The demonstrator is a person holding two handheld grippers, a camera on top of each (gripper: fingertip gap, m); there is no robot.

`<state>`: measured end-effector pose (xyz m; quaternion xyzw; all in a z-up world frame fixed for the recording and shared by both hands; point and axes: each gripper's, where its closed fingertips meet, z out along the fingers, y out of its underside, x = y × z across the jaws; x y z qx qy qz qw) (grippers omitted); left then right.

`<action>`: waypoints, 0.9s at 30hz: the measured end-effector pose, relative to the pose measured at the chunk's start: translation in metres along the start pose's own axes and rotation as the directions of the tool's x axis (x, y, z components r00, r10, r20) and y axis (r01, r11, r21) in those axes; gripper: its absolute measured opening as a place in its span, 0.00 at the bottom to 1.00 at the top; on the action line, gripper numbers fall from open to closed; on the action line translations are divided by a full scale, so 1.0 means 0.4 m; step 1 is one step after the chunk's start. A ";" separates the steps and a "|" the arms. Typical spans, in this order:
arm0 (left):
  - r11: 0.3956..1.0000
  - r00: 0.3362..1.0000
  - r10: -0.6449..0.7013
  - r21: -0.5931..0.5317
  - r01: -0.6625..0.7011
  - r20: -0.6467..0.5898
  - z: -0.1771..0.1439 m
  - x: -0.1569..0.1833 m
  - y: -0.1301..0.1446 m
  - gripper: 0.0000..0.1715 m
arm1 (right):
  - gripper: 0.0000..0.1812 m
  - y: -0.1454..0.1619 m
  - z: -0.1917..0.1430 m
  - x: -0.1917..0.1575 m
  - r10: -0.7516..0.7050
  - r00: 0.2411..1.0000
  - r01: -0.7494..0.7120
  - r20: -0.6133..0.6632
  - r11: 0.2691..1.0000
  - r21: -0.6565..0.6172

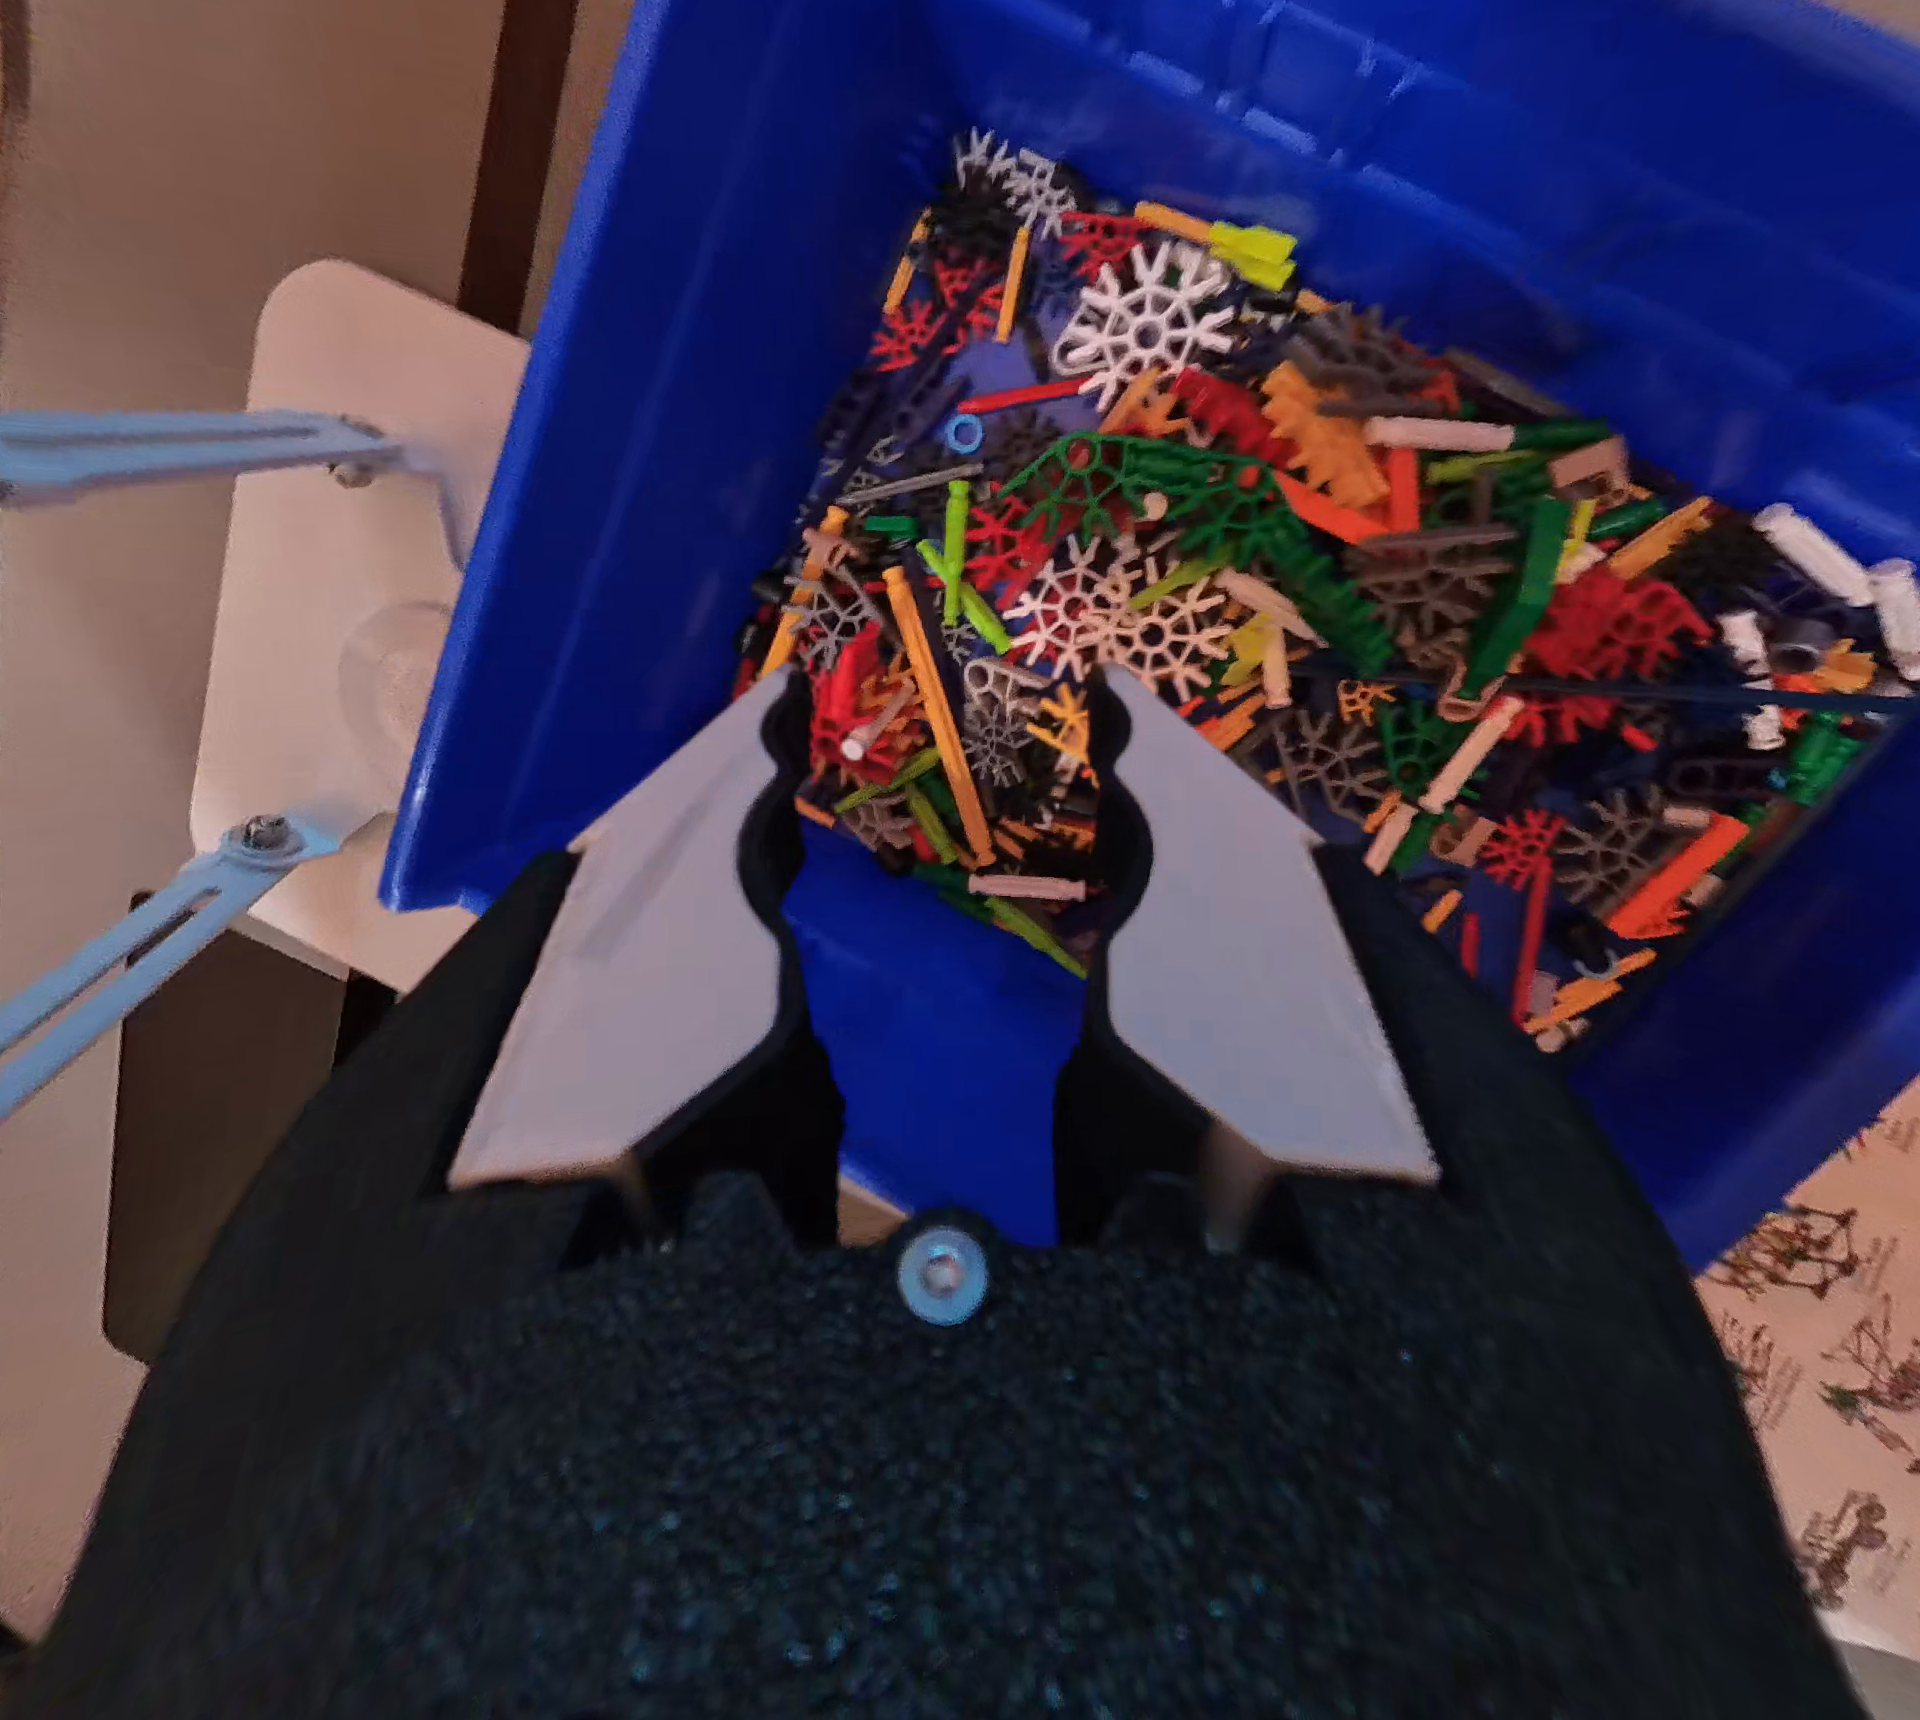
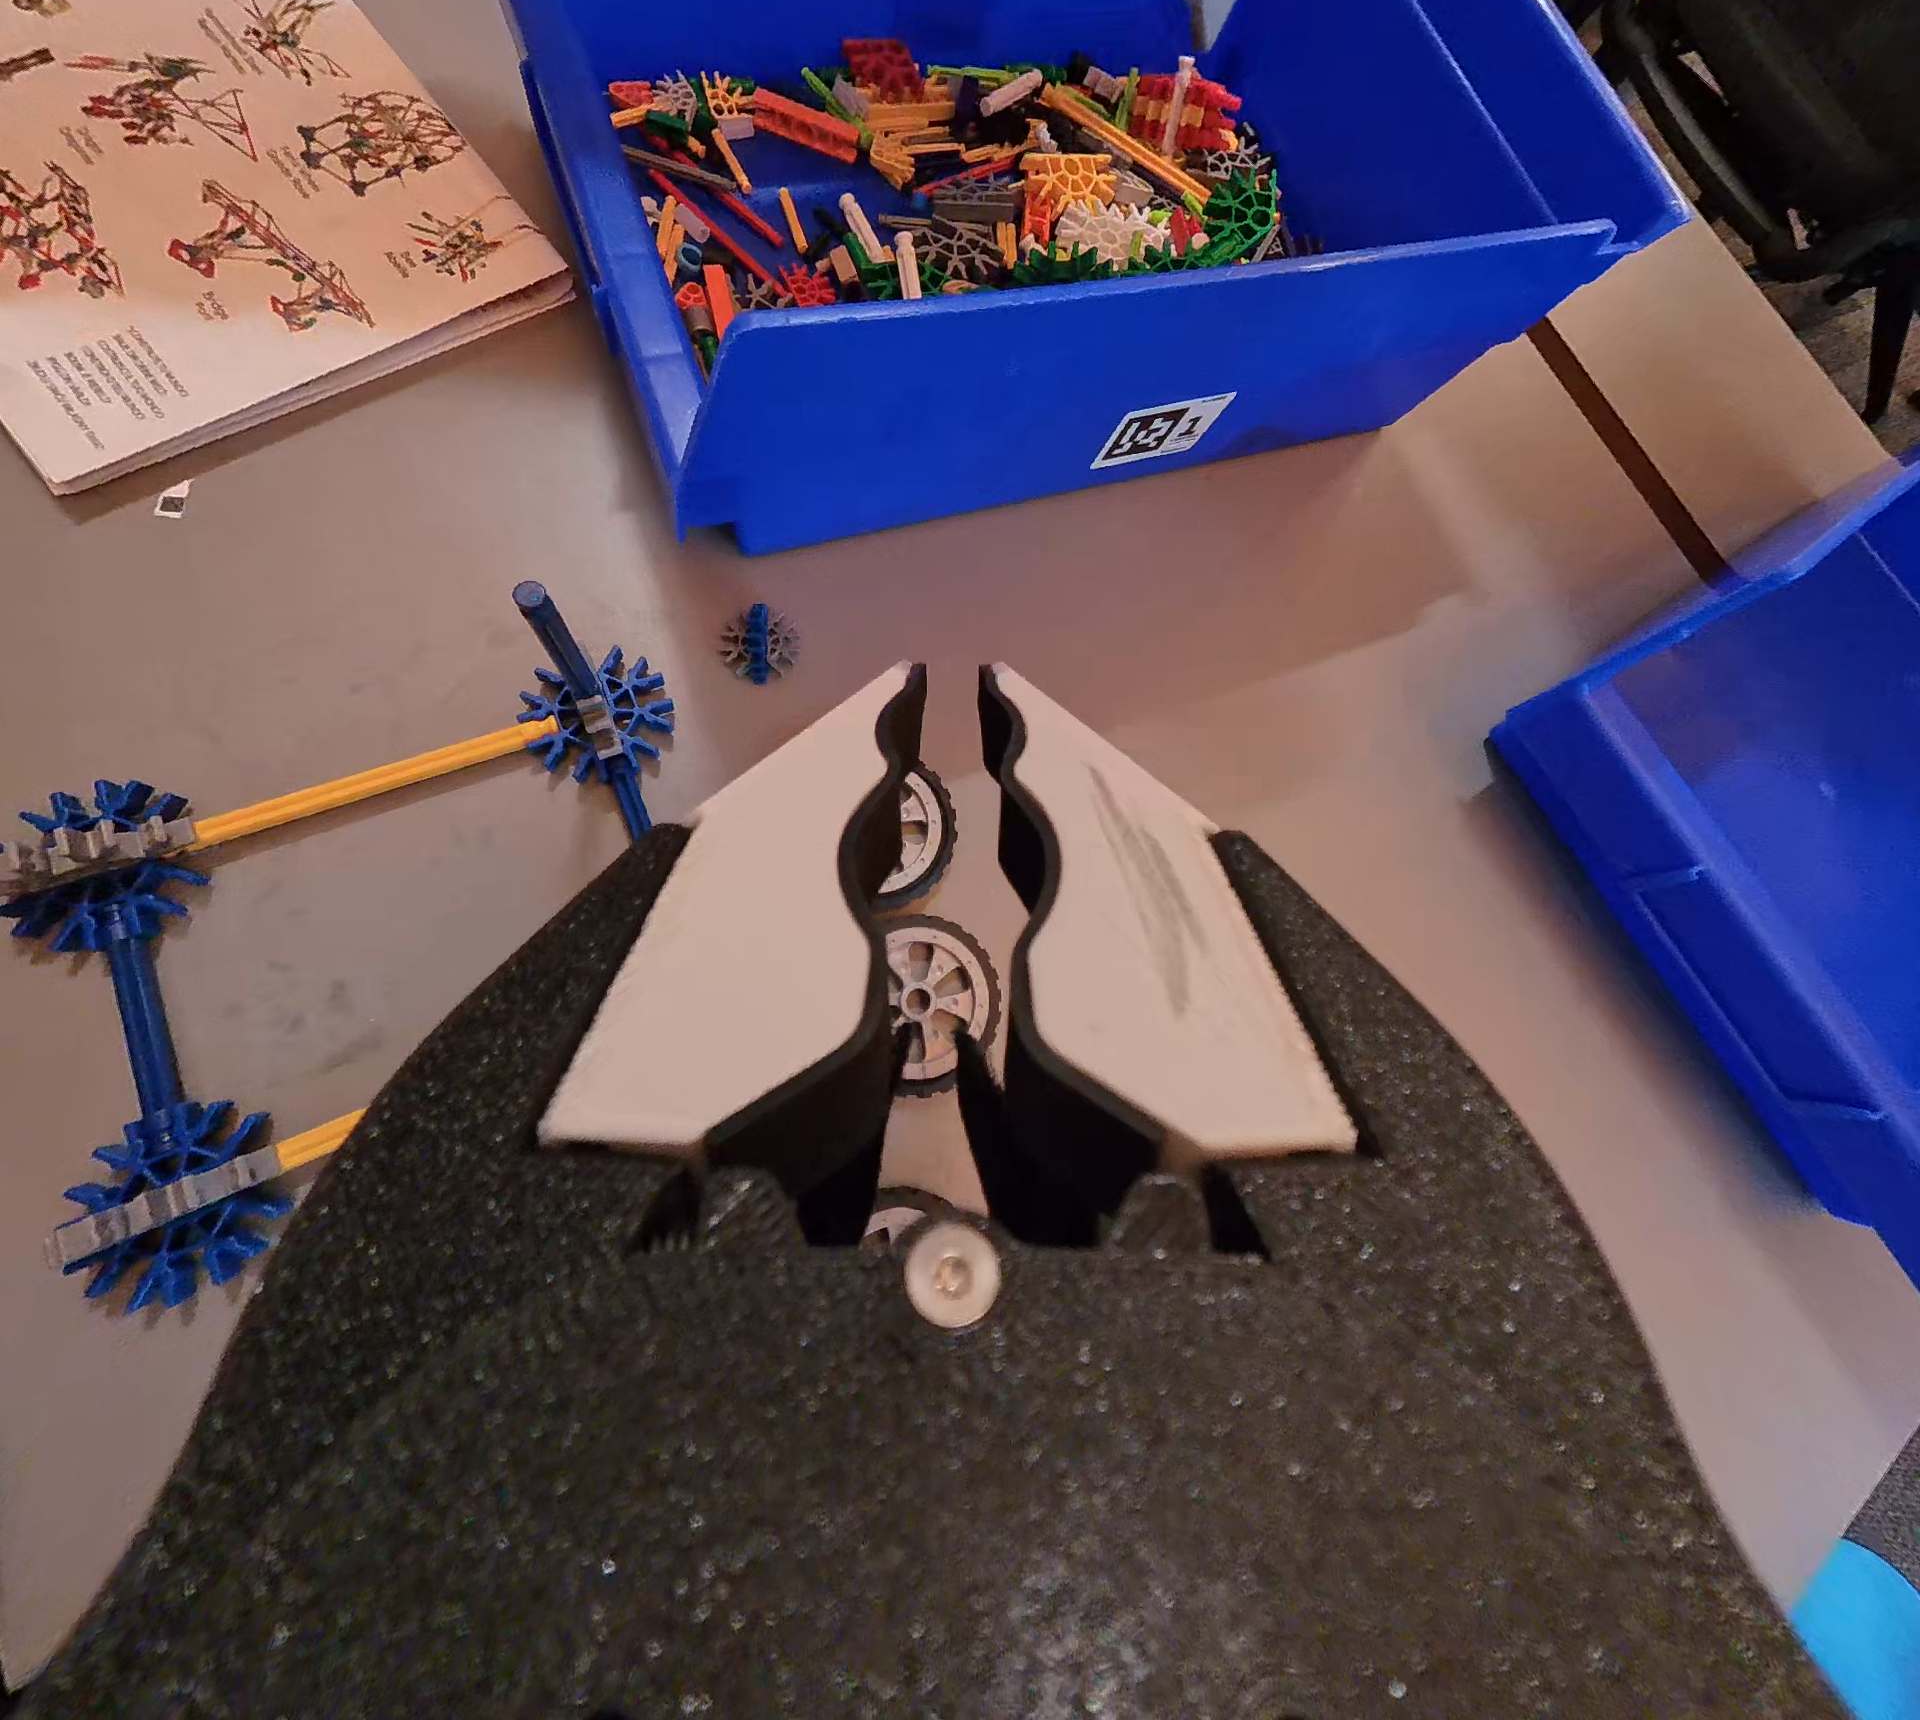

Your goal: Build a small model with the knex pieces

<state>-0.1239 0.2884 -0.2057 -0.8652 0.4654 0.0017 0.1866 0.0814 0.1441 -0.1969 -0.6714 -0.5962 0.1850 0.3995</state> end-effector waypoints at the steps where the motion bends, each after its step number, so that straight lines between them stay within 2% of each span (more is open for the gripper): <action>1: 1.000 1.000 -0.002 -0.015 0.002 -0.006 0.007 0.001 0.008 0.32 | 0.05 0.000 0.000 0.000 0.000 1.000 0.000 0.000 1.000 0.001; 7: 0.995 0.999 0.028 -0.099 -0.032 -0.046 0.047 0.030 0.045 0.36 | 0.05 -0.001 0.000 -0.001 -0.001 1.000 0.001 0.001 1.000 0.001; 11: 0.992 0.997 0.049 -0.112 -0.057 -0.067 0.055 0.051 0.049 0.36 | 0.05 0.000 0.000 -0.001 -0.001 1.000 0.001 0.001 1.000 0.000; 17: 0.983 0.996 0.072 -0.169 -0.078 -0.043 0.067 0.045 0.067 0.37 | 0.05 0.000 0.002 -0.004 -0.003 1.000 0.003 0.004 1.000 -0.001; 20: 0.971 0.997 0.072 -0.226 -0.076 -0.026 0.077 0.035 0.084 0.41 | 0.05 0.000 0.002 -0.003 -0.002 1.000 0.002 0.003 1.000 0.000; 23: 0.957 0.996 0.067 -0.278 -0.082 -0.063 0.094 0.050 0.101 0.44 | 0.05 -0.001 0.002 -0.005 -0.003 1.000 0.003 0.005 1.000 0.000; 27: 0.949 0.995 0.062 -0.305 -0.082 -0.075 0.099 0.052 0.093 0.49 | 0.05 -0.001 0.003 -0.007 -0.004 1.000 0.004 0.008 1.000 0.001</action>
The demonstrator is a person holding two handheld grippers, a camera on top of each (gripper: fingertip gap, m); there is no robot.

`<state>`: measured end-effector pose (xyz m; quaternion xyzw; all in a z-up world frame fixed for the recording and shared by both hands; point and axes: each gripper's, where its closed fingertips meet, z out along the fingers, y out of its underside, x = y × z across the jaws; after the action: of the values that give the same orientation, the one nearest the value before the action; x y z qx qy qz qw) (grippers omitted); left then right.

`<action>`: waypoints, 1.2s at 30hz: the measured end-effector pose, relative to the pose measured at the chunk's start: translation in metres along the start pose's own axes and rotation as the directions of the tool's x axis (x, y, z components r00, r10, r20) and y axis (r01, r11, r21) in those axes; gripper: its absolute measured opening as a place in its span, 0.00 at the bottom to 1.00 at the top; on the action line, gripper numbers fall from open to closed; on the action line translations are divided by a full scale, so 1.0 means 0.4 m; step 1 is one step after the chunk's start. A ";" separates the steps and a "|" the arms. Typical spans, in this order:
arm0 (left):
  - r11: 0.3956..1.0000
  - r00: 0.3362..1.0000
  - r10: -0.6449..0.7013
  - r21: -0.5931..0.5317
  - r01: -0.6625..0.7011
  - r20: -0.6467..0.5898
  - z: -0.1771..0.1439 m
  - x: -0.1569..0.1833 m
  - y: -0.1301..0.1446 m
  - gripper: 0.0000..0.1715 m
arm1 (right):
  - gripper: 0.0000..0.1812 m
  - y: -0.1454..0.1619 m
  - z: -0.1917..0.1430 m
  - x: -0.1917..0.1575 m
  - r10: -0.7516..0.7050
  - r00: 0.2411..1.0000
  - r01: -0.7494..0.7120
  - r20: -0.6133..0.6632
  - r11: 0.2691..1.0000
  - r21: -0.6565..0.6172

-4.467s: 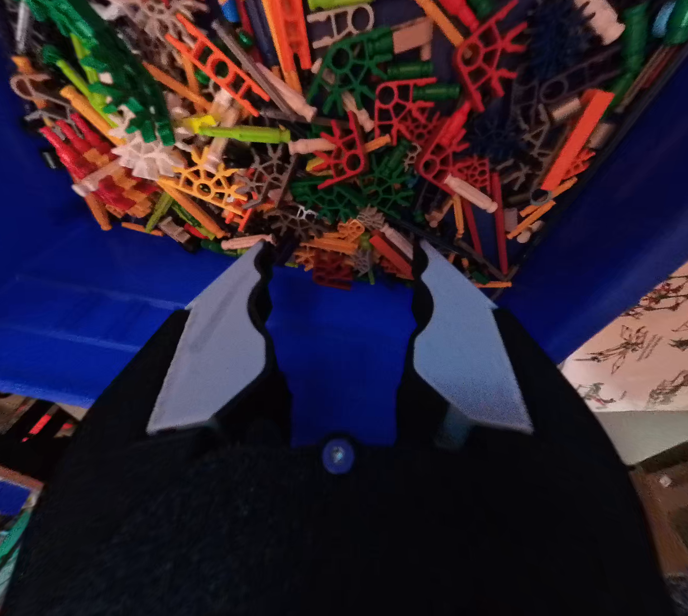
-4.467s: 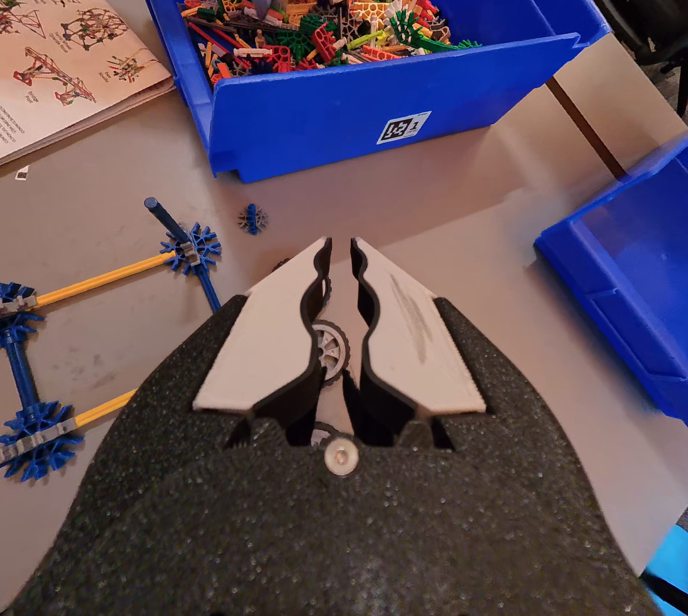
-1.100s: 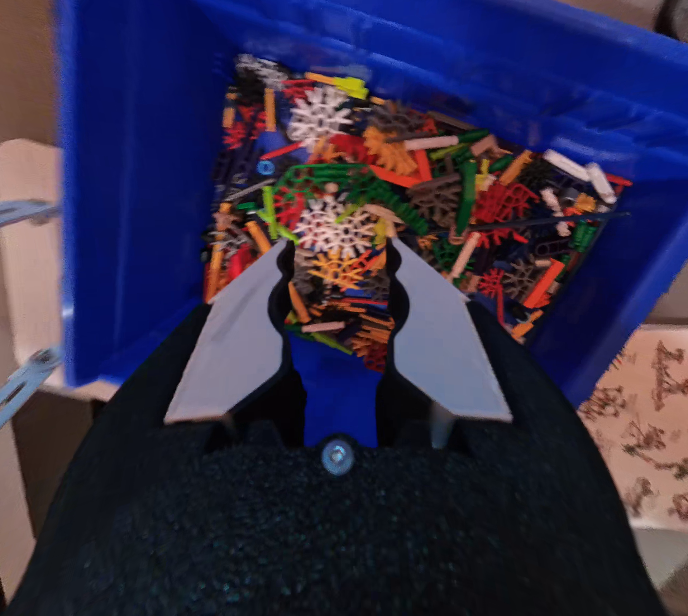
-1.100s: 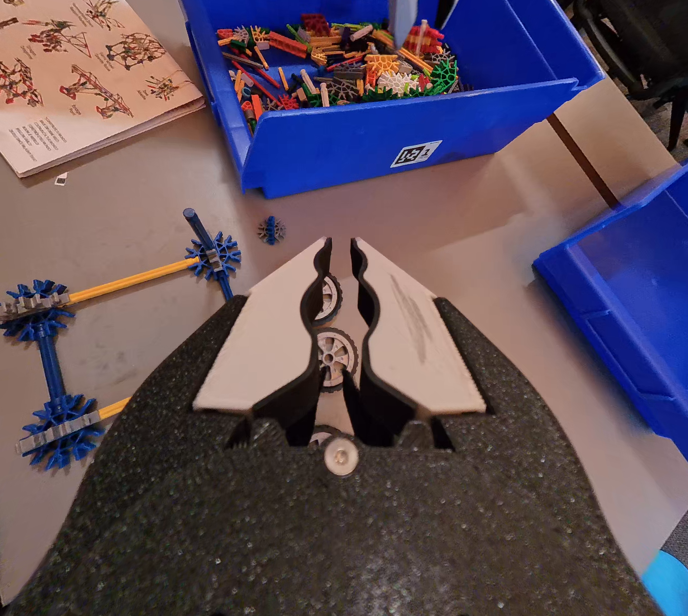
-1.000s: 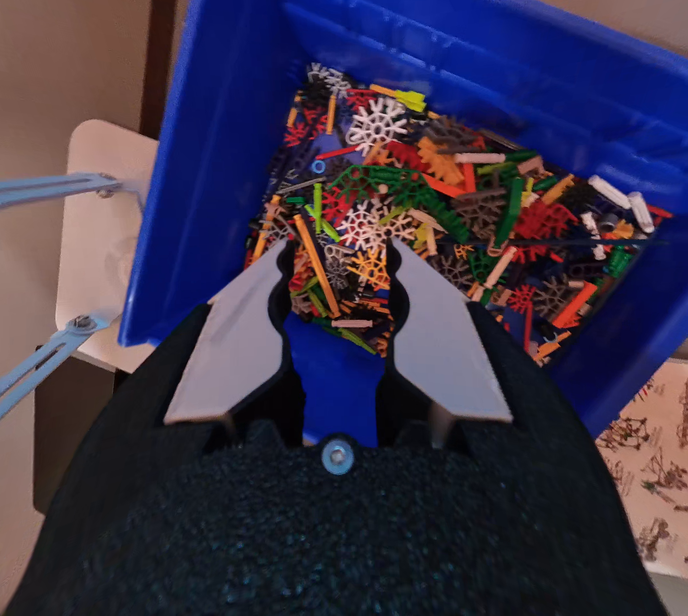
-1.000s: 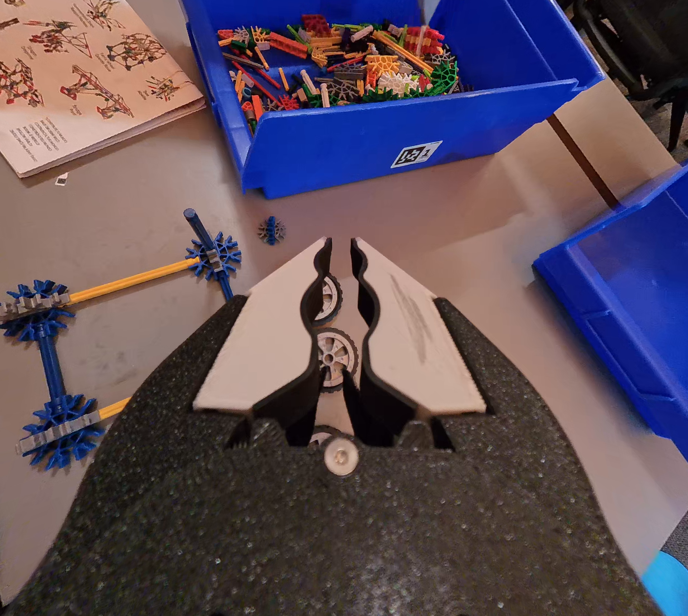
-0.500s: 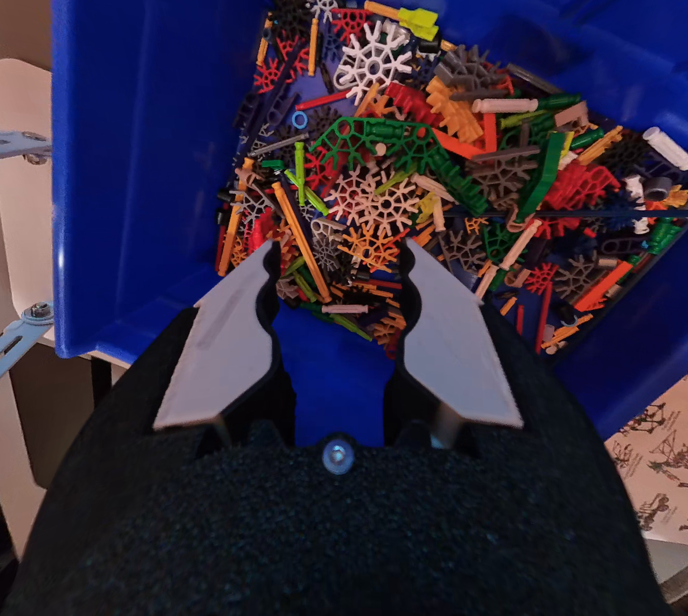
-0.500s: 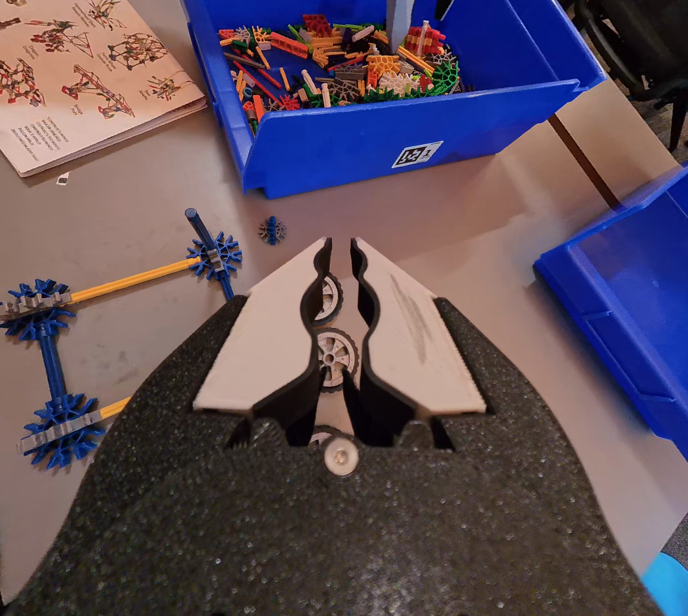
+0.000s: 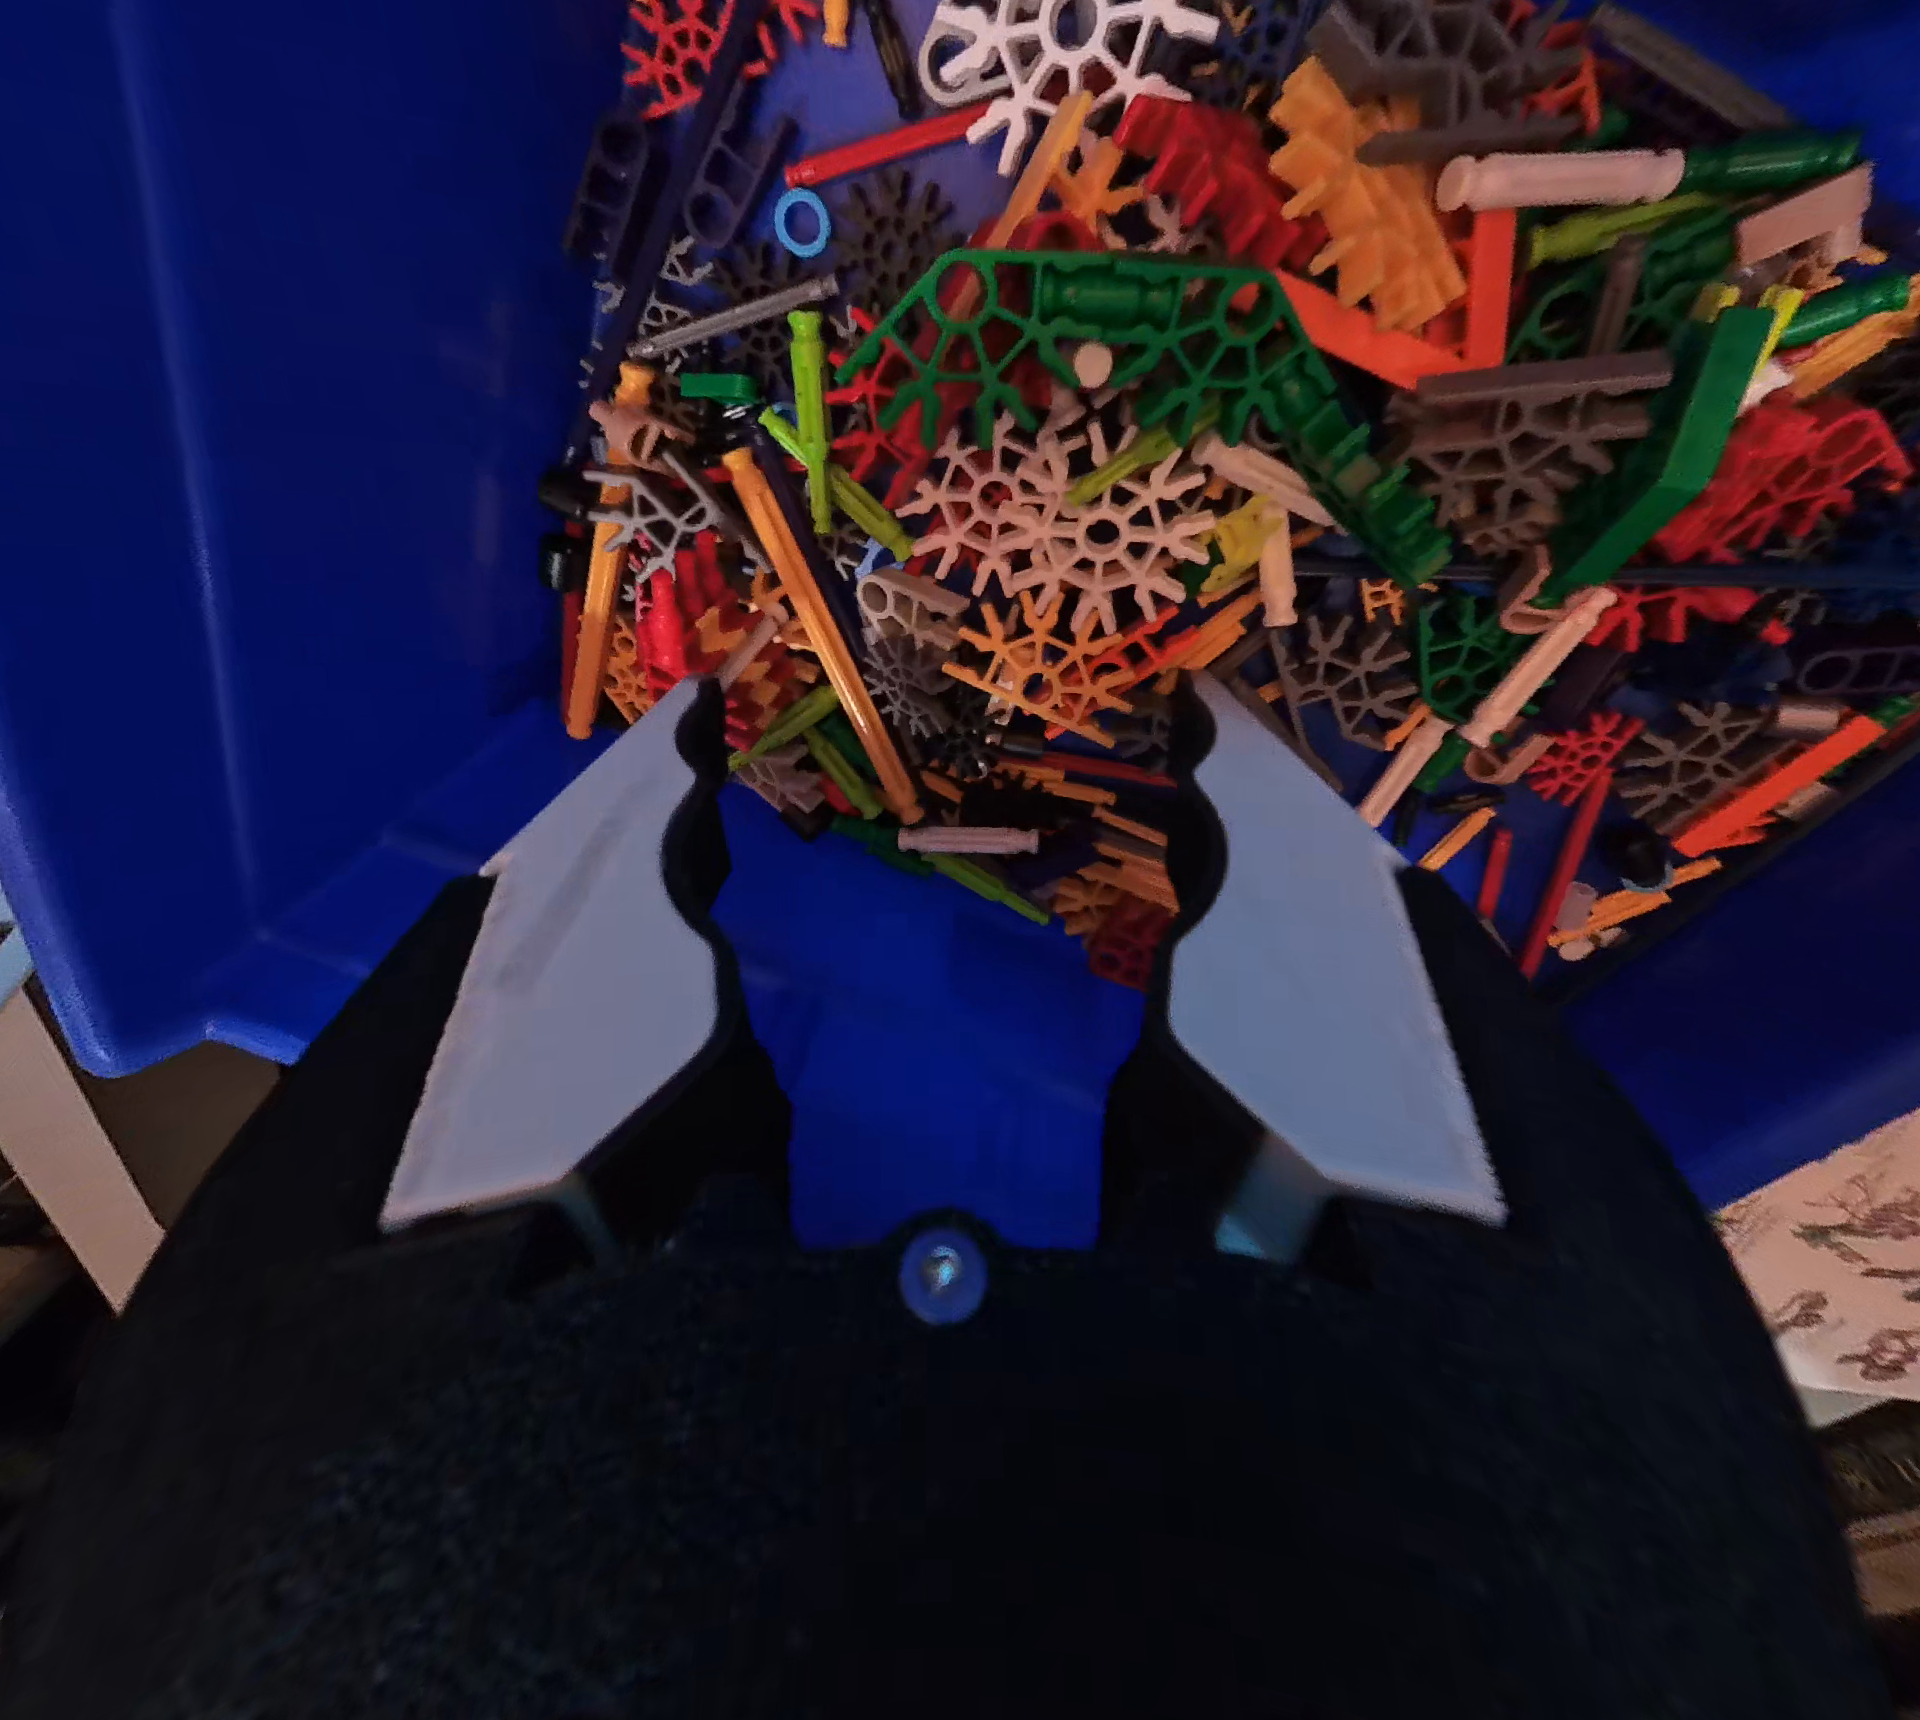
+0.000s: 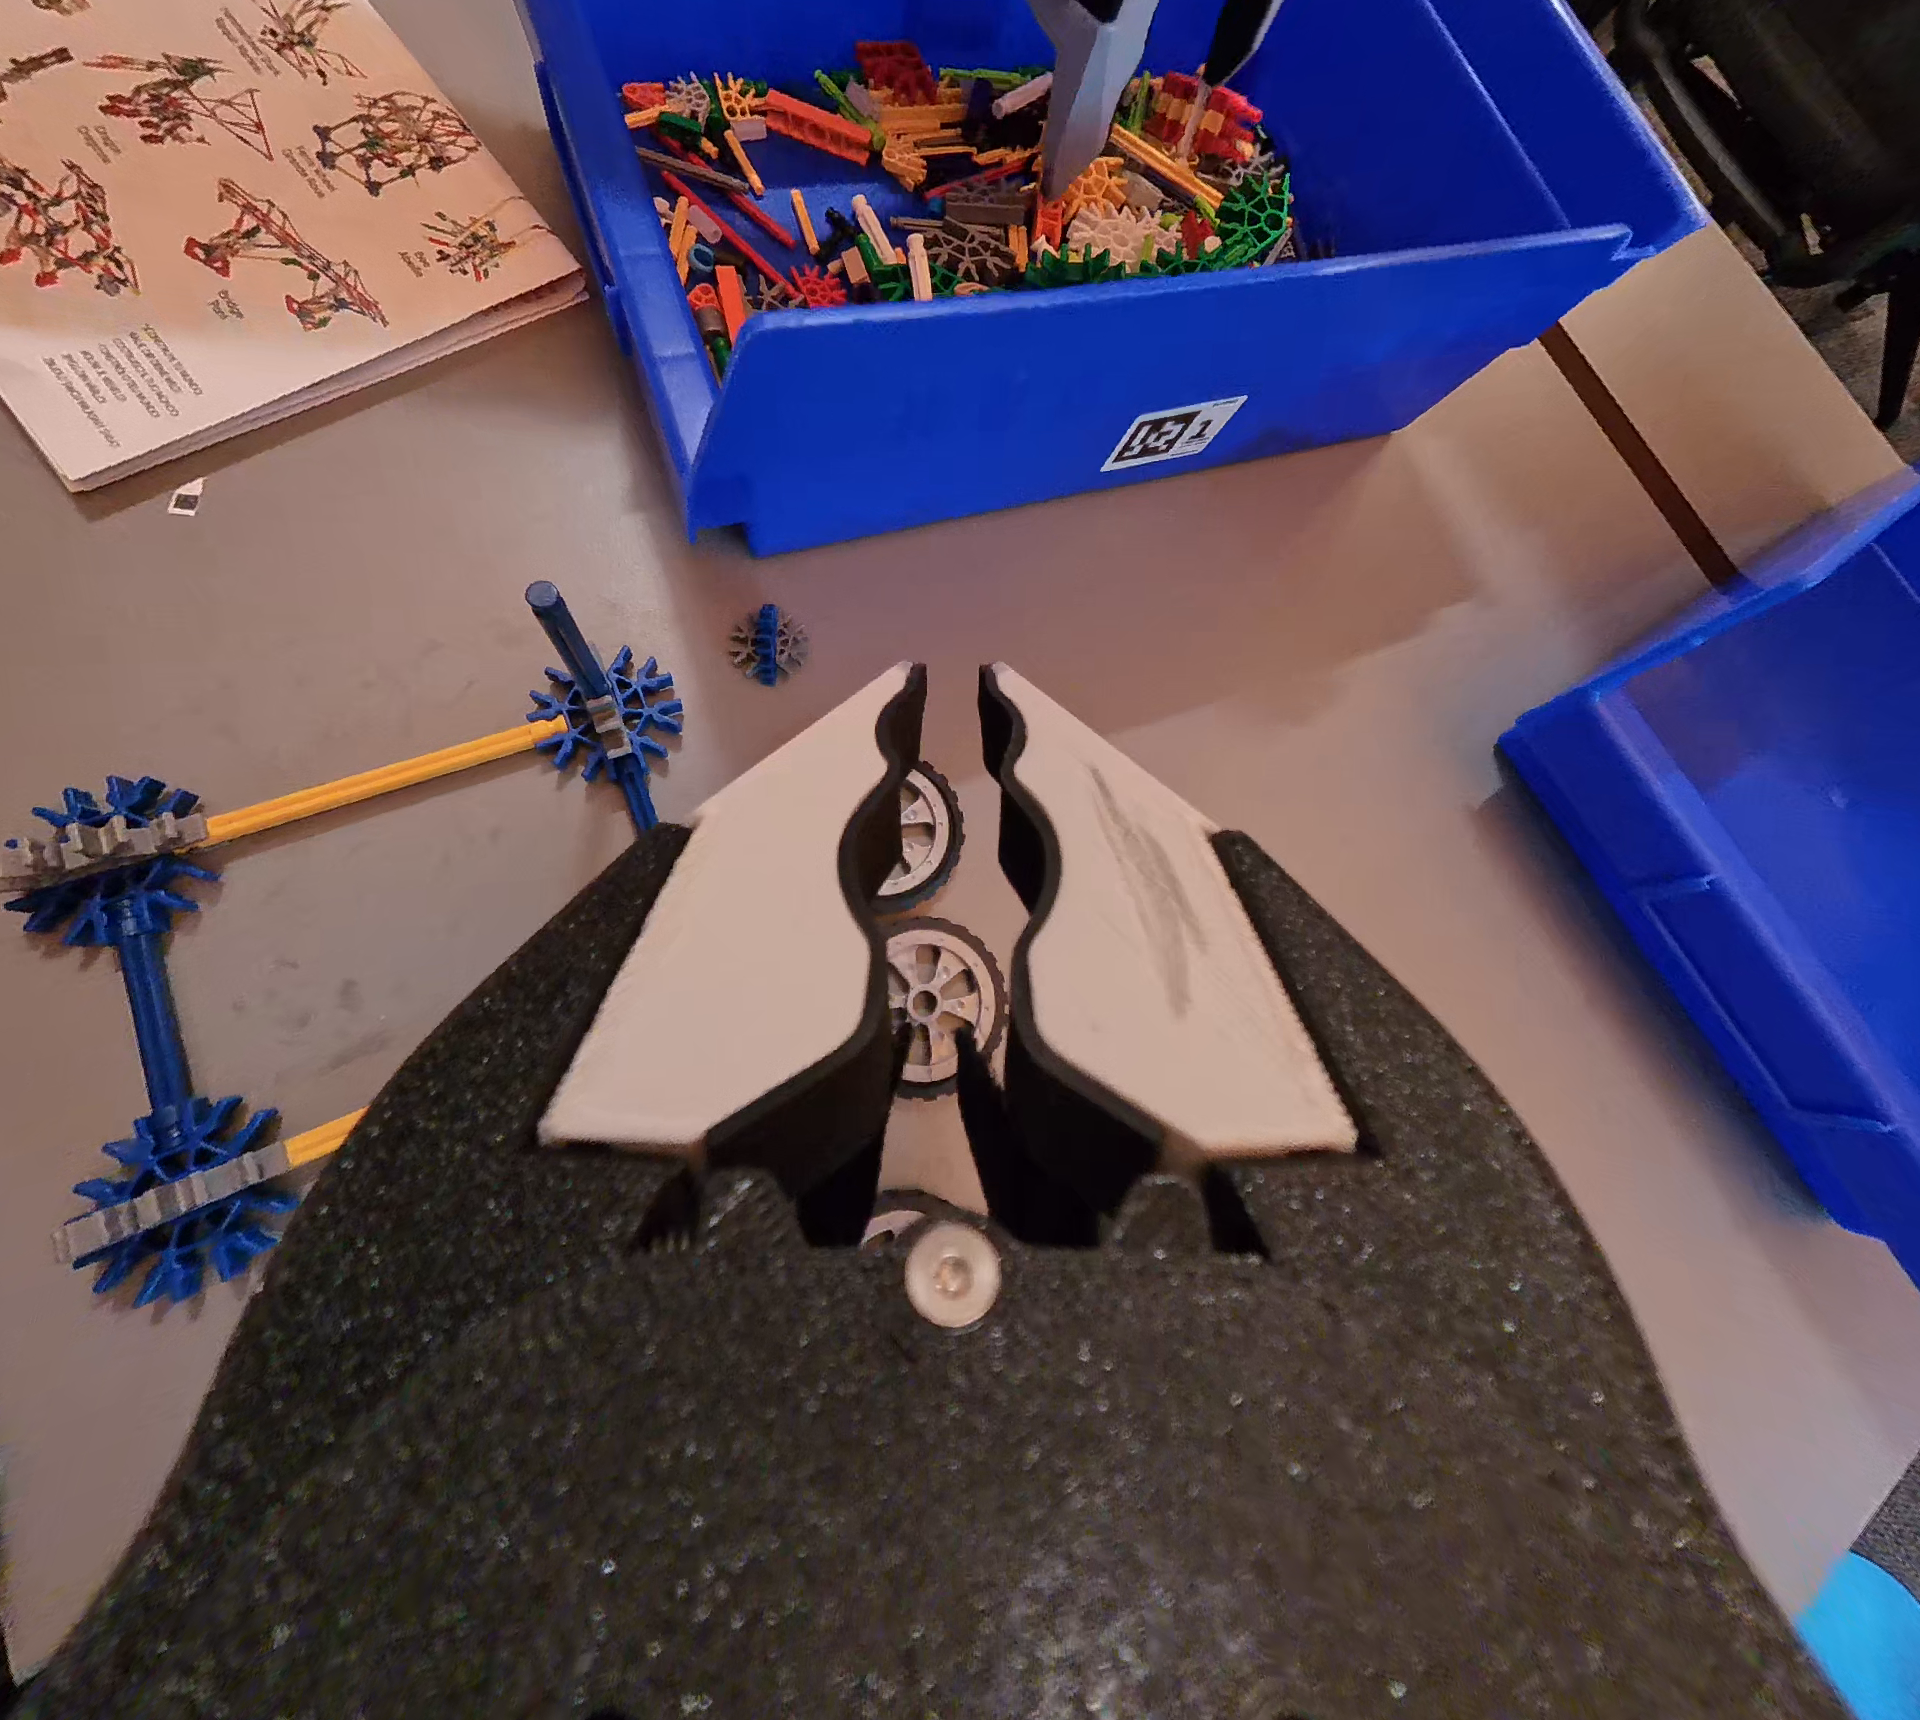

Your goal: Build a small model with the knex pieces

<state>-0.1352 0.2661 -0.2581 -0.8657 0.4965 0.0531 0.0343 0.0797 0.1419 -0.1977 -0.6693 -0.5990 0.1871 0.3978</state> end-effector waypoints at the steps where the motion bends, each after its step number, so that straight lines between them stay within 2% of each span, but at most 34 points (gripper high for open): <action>1: 1.000 1.000 0.004 -0.009 -0.004 0.002 0.001 -0.002 -0.001 0.49 | 0.05 0.000 0.000 0.000 0.000 1.000 0.000 -0.001 1.000 0.000; 5: 0.996 0.997 0.024 -0.088 -0.018 0.077 0.013 -0.033 0.021 0.48 | 0.05 -0.003 -0.003 0.002 0.000 1.000 0.000 -0.003 1.000 0.006; 11: 0.989 0.995 0.049 -0.143 -0.036 0.089 0.016 -0.022 0.038 0.49 | 0.05 -0.006 -0.002 -0.005 -0.009 1.000 0.009 0.002 1.000 0.007; 13: 0.992 0.997 0.048 -0.121 -0.041 0.057 0.019 -0.005 0.029 0.46 | 0.05 -0.005 -0.003 -0.003 -0.008 1.000 0.008 0.000 1.000 0.006; 14: 0.993 0.999 0.040 -0.107 -0.040 0.002 0.024 0.020 0.025 0.36 | 0.05 -0.005 -0.003 -0.003 -0.008 1.000 0.008 -0.001 1.000 0.007; 15: 0.995 0.999 0.044 -0.090 -0.047 -0.029 0.032 0.038 0.017 0.38 | 0.05 -0.006 -0.003 -0.002 -0.008 1.000 0.008 -0.002 1.000 0.007; 17: 0.993 0.997 0.073 -0.089 -0.074 -0.016 0.043 0.050 0.013 0.39 | 0.05 -0.007 -0.004 -0.003 -0.010 1.000 0.010 -0.002 1.000 0.009; 20: 0.995 0.995 0.080 -0.048 -0.082 -0.060 0.038 0.086 -0.007 0.34 | 0.05 -0.007 -0.002 -0.007 -0.014 1.000 0.014 0.002 1.000 0.007; 22: 0.995 0.988 0.082 -0.050 -0.090 -0.130 0.045 0.123 -0.009 0.33 | 0.05 -0.007 -0.002 -0.009 -0.018 1.000 0.018 0.003 1.000 0.007; 24: 0.992 0.984 0.108 -0.052 -0.116 -0.143 0.047 0.141 -0.013 0.35 | 0.05 -0.007 -0.003 -0.007 -0.017 1.000 0.017 0.001 1.000 0.008; 25: 0.990 0.975 0.122 -0.045 -0.132 -0.184 0.041 0.161 -0.013 0.36 | 0.05 -0.007 -0.004 -0.006 -0.016 1.000 0.016 -0.001 1.000 0.009; 26: 0.989 0.956 0.143 0.002 -0.147 -0.257 0.024 0.192 -0.022 0.31 | 0.05 -0.007 -0.004 -0.005 -0.015 1.000 0.015 -0.001 1.000 0.009; 27: 0.989 0.939 0.150 0.065 -0.136 -0.310 0.000 0.210 -0.038 0.32 | 0.05 -0.008 -0.005 -0.005 -0.015 1.000 0.015 -0.001 1.000 0.010; 29: 0.990 0.957 0.100 0.121 -0.070 -0.271 -0.034 0.169 -0.056 0.35 | 0.05 -0.009 -0.005 -0.007 -0.018 1.000 0.018 0.000 1.000 0.012; 31: 0.991 0.980 0.072 0.124 -0.049 -0.187 -0.058 0.109 -0.044 0.36 | 0.05 -0.010 -0.005 -0.008 -0.020 1.000 0.020 0.001 1.000 0.012; 36: 0.984 0.998 -0.009 0.175 0.021 -0.067 -0.117 0.017 -0.030 0.37 | 0.05 -0.012 -0.006 -0.008 -0.020 1.000 0.020 0.000 1.000 0.016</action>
<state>-0.1187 0.2611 -0.2124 -0.8643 0.4937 -0.0200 0.0946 0.0777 0.1380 -0.1933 -0.6601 -0.6042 0.1879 0.4049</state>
